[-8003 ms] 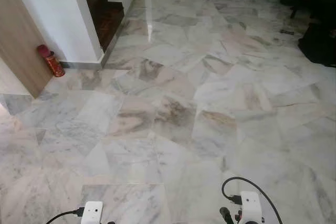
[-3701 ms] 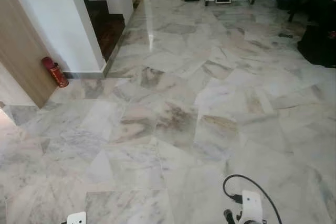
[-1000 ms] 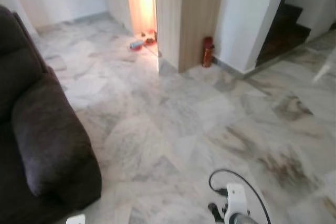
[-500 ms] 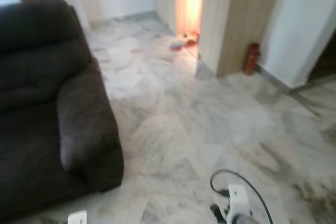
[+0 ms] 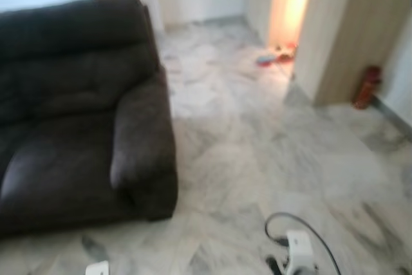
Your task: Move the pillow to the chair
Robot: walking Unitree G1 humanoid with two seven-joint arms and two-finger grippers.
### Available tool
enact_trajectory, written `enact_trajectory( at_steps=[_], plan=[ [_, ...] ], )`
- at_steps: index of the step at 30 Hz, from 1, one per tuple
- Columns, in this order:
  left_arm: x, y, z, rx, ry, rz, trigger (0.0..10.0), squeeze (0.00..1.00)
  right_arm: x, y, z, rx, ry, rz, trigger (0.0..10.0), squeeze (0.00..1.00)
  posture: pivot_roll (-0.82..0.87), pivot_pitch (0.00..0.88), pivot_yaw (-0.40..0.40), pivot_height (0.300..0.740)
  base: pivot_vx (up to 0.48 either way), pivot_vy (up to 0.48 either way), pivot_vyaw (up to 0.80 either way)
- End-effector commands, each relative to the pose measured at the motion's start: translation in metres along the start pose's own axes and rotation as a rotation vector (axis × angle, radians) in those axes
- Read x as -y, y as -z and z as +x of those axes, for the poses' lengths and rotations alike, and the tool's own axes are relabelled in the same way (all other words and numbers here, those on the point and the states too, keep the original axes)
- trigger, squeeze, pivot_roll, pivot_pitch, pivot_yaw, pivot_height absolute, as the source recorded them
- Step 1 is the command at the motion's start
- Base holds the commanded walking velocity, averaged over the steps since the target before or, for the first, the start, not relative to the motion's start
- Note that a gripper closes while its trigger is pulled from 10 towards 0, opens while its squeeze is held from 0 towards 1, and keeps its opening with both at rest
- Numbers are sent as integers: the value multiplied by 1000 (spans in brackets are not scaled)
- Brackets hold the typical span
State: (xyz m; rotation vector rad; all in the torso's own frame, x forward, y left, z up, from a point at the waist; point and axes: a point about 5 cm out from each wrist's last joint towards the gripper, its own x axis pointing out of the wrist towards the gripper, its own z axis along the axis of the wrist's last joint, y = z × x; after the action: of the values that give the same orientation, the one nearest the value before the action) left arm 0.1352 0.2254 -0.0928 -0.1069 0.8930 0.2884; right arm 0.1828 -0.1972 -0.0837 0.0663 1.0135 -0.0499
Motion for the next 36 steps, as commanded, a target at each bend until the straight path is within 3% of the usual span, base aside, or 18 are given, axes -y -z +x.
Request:
enact_trajectory(
  at_steps=[1,19,28,36],
  plan=[
    [-4,1,-1,-6,-10,10,10000,0,-11,-7,2,17,-30,-9,10000,0,-22,0,30,740,0,0,594],
    [-4,0,0,-6,-7,21,10000,0,-12,-9,2,19,-30,-20,10000,0,-22,0,31,740,0,0,683],
    [-4,0,0,-8,-5,20,10000,0,-12,-8,2,34,-29,30,10000,0,-21,0,28,740,0,0,0],
    [-4,0,0,-5,-5,30,10000,0,-11,-8,2,34,-20,20,10000,0,-20,0,29,740,0,0,0]
  ],
)
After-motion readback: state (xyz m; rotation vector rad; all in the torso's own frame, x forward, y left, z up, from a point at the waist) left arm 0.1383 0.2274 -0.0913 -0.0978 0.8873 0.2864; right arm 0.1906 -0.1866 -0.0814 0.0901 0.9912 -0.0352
